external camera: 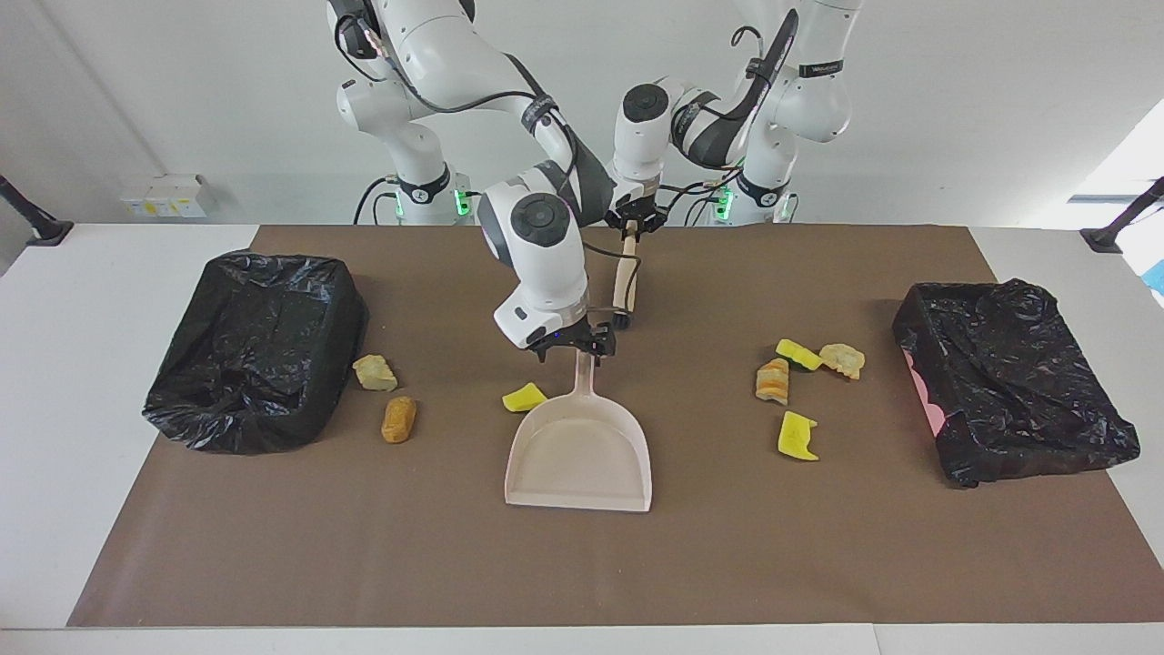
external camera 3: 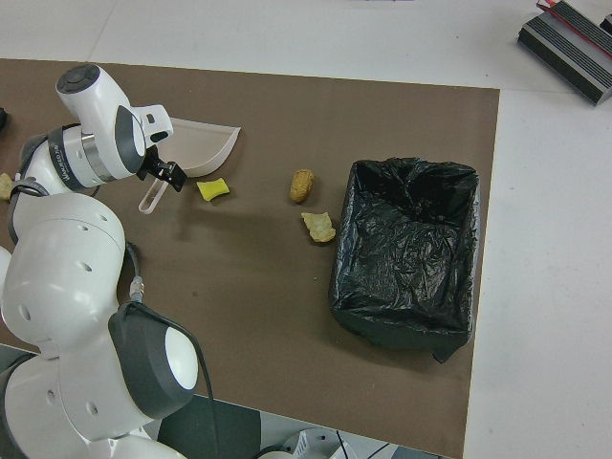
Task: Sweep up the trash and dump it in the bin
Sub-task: 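Grasp the dustpan with the right gripper while the left gripper lifts the brush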
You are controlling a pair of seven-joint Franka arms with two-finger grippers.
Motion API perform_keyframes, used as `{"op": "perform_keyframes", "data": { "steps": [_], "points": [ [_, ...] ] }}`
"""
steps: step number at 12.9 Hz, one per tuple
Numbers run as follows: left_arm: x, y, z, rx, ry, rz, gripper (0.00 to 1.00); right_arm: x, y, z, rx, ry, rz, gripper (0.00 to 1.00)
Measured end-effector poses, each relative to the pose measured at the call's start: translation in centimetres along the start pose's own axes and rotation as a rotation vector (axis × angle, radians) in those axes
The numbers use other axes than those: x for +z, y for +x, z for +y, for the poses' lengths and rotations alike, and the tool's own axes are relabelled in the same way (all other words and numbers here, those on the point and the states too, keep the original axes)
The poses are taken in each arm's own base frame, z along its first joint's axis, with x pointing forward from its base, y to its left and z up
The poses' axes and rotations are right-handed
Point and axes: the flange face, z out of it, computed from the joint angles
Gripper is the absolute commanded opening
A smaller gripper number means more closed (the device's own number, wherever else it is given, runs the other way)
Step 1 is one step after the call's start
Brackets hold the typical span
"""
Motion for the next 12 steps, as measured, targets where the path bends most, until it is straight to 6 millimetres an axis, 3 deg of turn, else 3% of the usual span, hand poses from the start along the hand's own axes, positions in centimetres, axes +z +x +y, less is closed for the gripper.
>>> {"op": "perform_keyframes", "data": {
  "steps": [3,4,6,8,9,10,11,12],
  "points": [
    [-0.8,-0.1,-0.8,0.005,0.035,-0.062,0.0,0.9,-0.7,-1.0,-0.001,-0.017,0.007,0.99],
    [-1.6,0.2,-1.4,-0.002,0.035,-0.071,0.0,1.0,-0.7,-1.0,-0.003,-0.022,0.007,0.94],
    [-3.6,1.0,-2.9,-0.008,0.025,-0.078,0.0,1.5,-0.6,-0.8,-0.004,-0.032,0.005,0.66],
    [-5.9,0.9,-4.6,-0.004,0.017,-0.081,0.0,1.8,-0.7,-0.7,-0.004,-0.037,0.001,0.55],
    [-7.3,0.6,-5.7,-0.003,0.013,-0.083,0.0,2.0,-0.8,-0.6,-0.004,-0.04,-0.003,0.43],
    [-8.8,0.4,-7.0,-0.005,0.008,-0.09,0.0,2.4,-0.9,-0.5,-0.004,-0.044,-0.008,0.18],
    [-10.4,0.3,-8.5,-0.013,0.0,-0.098,0.0,2.6,-1.0,-0.5,-0.004,-0.048,-0.012,0.0],
    [-11.9,0.7,-10.3,-0.031,-0.011,-0.101,0.0,2.8,-1.0,-0.4,-0.005,-0.051,-0.014,0.0]
  ]
}}
